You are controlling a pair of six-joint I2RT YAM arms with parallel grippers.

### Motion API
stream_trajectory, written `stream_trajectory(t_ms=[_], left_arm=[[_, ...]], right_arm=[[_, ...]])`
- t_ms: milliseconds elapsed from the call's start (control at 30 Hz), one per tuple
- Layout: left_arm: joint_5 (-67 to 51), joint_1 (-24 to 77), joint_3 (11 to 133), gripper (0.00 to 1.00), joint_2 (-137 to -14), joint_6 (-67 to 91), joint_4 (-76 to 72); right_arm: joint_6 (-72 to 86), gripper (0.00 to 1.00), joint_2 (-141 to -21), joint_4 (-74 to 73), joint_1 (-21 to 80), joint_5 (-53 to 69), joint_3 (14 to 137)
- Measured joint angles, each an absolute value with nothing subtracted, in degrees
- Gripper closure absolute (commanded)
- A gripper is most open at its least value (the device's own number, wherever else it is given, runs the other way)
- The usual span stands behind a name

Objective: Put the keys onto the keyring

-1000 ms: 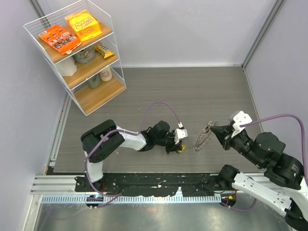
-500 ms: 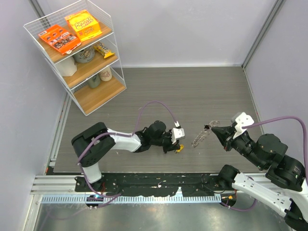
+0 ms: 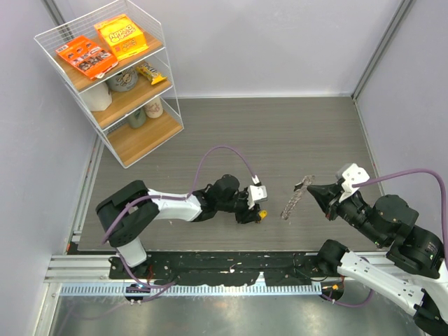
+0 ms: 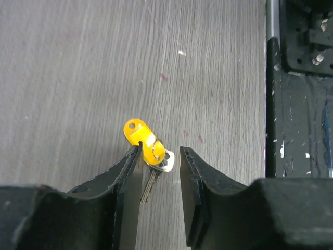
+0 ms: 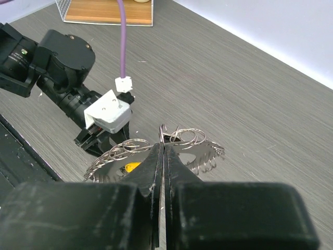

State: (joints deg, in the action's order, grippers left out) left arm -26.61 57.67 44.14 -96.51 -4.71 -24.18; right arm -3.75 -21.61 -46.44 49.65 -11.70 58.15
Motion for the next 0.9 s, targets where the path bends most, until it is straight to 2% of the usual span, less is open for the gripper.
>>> stream_trajectory(t_ms=[267,900], left_arm=[[-26.8,57.7,44.1,0.55,-101.3,-4.6,-23.1],[-28.5,57.7,47.5,0.58,-104.8,-3.4,-23.3]], right_arm=[[-3.5,0.94,-21.5,-47.0,49.6,-11.6,58.2],[-3.5,0.95,-20.9,-47.9,49.6,-11.6,57.8]])
